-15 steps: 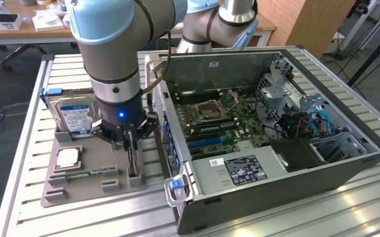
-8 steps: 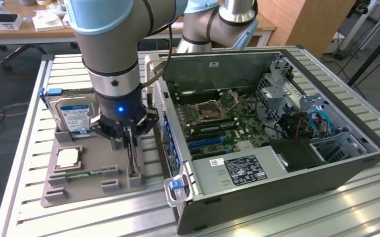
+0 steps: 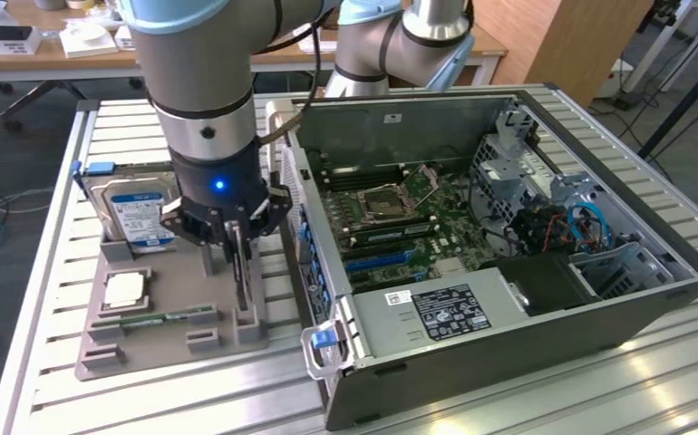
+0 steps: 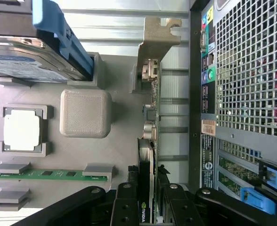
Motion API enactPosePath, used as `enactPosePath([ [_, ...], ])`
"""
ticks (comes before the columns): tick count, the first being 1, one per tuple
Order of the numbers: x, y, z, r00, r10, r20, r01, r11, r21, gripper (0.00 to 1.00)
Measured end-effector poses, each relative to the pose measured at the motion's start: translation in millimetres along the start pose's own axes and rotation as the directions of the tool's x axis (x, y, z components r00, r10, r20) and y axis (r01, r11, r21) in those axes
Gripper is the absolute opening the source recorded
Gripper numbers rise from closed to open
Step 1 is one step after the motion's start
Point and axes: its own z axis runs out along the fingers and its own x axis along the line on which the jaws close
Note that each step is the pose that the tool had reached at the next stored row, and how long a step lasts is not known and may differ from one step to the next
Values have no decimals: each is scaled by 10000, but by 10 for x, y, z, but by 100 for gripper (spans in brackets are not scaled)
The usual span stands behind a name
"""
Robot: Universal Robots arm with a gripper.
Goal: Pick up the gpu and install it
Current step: 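Pick up the gpu and move the gpu toward the slot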
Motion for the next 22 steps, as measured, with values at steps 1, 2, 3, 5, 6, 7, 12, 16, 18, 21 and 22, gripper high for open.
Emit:
enactPosePath([
  [1, -2, 1, -33, 10000, -6, 0, 6, 10000, 0, 26],
  [2, -3, 3, -69, 10000, -13, -1, 13, 10000, 0, 26],
  [3, -5, 5, -112, 10000, -20, -1, 20, 10000, 0, 26],
  [5, -8, 9, -191, 10000, -33, -2, 33, 10000, -1, 26],
  [6, -10, 11, -231, 10000, -39, -3, 39, 10000, -1, 26],
  [7, -12, 13, -272, 10000, -45, -2, 45, 10000, -2, 26],
  [12, -20, 23, -481, 10000, -71, -4, 71, 10000, -2, 26],
  [16, -28, 31, -649, 10000, -84, -4, 84, 10000, -2, 26],
  [18, -31, 35, -719, 10000, -88, -5, 88, 10000, -3, 26],
  [21, -35, 40, -828, 10000, -92, -6, 92, 10000, -3, 26],
  [22, -37, 42, -861, 10000, -93, -5, 93, 10000, -3, 26],
])
